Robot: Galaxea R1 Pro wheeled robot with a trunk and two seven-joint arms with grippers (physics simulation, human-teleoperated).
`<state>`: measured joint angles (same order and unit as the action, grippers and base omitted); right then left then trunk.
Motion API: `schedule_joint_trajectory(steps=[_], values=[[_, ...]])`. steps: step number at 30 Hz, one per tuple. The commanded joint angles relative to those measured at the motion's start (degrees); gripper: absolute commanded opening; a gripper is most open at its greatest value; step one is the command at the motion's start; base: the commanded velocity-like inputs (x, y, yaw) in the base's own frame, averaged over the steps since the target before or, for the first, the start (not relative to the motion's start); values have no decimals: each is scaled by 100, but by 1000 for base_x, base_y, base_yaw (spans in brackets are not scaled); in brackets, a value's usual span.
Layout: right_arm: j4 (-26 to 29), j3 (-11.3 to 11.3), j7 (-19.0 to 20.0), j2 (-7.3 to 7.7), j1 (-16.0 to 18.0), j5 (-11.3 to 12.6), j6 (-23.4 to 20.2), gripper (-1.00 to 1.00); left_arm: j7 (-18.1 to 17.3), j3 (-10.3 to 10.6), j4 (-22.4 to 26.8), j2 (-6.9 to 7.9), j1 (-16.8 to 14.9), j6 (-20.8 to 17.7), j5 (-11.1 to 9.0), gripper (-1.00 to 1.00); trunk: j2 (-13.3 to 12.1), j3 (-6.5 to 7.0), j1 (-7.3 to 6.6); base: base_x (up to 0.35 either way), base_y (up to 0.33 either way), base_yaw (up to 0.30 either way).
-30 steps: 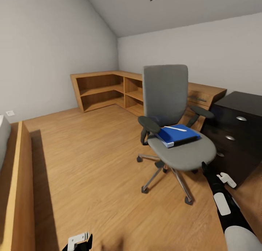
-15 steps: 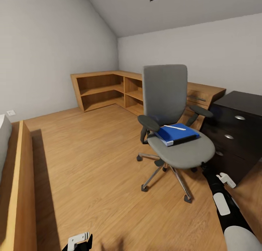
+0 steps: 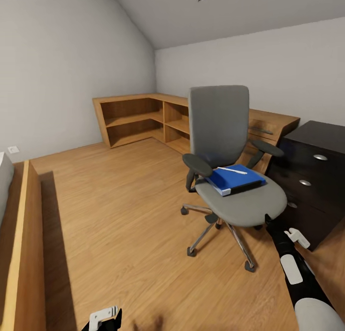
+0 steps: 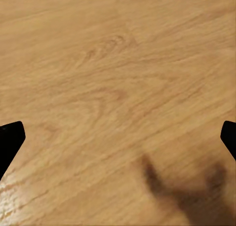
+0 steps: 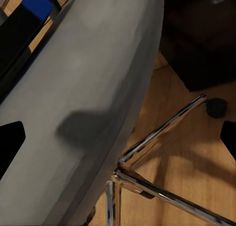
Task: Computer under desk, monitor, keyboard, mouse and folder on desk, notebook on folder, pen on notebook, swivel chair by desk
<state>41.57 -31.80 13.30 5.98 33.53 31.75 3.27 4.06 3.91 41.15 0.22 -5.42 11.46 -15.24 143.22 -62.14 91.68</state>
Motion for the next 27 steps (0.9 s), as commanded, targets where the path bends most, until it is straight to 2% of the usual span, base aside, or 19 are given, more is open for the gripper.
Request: schedule_joint_trajectory(steps=[1,8,20,27], values=[[-9,-7,42,0,4,60,7,100,42,31,-2,5,-3,23,-31,100,2,-5,0,147,1,0],[-5,-10,42,0,4,60,7,100,42,31,-2,5,-3,23,-25,100,2,-5,0,228,0,0],[-9,-4,42,0,4,60,6,100,42,31,-5,-2,-3,30,-23,100,2,-5,0,58,0,3],[-9,-2,42,0,4,60,2,100,45,31,-2,-4,-3,32,-23,100,2,-5,0,12,0,121]])
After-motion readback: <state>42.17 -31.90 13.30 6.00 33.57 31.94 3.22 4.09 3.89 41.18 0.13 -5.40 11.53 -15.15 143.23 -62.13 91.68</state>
